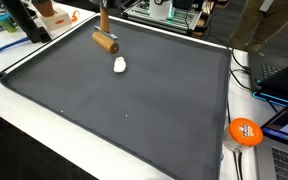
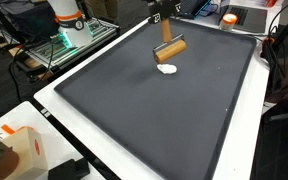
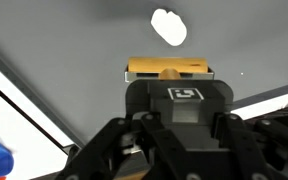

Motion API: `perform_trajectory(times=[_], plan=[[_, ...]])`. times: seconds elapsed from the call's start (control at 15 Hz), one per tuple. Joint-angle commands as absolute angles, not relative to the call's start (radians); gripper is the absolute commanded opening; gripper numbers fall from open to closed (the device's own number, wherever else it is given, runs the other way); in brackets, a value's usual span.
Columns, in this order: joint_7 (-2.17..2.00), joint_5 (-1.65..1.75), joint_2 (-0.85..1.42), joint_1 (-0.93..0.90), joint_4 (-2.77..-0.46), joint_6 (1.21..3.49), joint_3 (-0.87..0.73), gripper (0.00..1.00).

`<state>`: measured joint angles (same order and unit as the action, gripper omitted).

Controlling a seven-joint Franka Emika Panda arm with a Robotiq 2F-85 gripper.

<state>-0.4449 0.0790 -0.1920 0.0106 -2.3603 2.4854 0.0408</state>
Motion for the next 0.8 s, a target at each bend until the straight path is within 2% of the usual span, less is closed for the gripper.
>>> perform_trajectory(times=[0.0,0.2,0.73], plan=[[-0.571,0.166,-0.295,0.026,-2.495,2.563,0.107,0.22],[-0.751,0.288,-0.344,0.055,-2.591,2.665,0.199,0.22],[-1.154,0.480,-0.444,0.156,-2.705,2.730,0.387,0.22]])
